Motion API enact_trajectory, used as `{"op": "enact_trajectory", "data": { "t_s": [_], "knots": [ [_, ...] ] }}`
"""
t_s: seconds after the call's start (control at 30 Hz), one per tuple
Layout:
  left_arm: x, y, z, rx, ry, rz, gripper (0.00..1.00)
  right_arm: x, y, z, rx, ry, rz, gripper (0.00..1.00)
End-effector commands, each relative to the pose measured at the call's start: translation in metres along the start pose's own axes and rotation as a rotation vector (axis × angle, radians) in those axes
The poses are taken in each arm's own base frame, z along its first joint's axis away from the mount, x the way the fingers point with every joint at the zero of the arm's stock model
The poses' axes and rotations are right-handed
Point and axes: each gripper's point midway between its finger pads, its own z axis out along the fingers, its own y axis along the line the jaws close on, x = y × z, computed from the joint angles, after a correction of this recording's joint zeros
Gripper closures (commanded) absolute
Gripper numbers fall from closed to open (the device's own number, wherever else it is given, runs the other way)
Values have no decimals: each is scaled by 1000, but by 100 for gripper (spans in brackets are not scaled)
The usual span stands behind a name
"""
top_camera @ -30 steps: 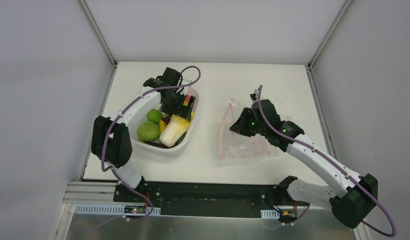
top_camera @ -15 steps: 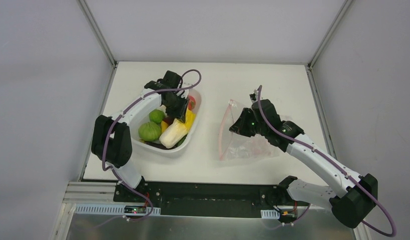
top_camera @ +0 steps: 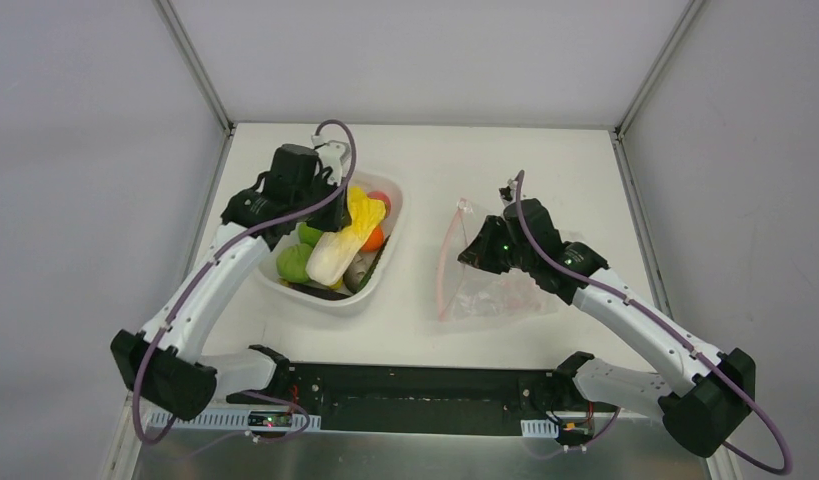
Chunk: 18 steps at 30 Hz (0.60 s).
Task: Place the food in the zip-top bag and seal the zipper
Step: Pick up the fake vegetable from the bin, then place the fake vegetable in the zipper food storage bag.
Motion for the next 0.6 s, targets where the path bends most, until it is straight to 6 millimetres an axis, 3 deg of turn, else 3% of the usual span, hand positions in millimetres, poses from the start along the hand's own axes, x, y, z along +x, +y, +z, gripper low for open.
{"op": "enact_trajectory", "data": {
  "t_s": [0.0, 0.37, 0.47, 0.57],
  "knots": [
    [-22, 5, -30, -56, -206, -79, 100, -9, 11, -6, -56, -50, 27, 94],
    [-81, -48, -125, 333, -787, -384, 100, -23, 38, -12, -194, -121, 177, 94],
    [-89, -57, -144, 453, -900, -454, 100, -23, 46, -14, -235, -113, 205, 94],
    [-91, -61, -148, 542, -975, -526, 100, -22, 53, -15, -262, -93, 236, 94]
  ]
}}
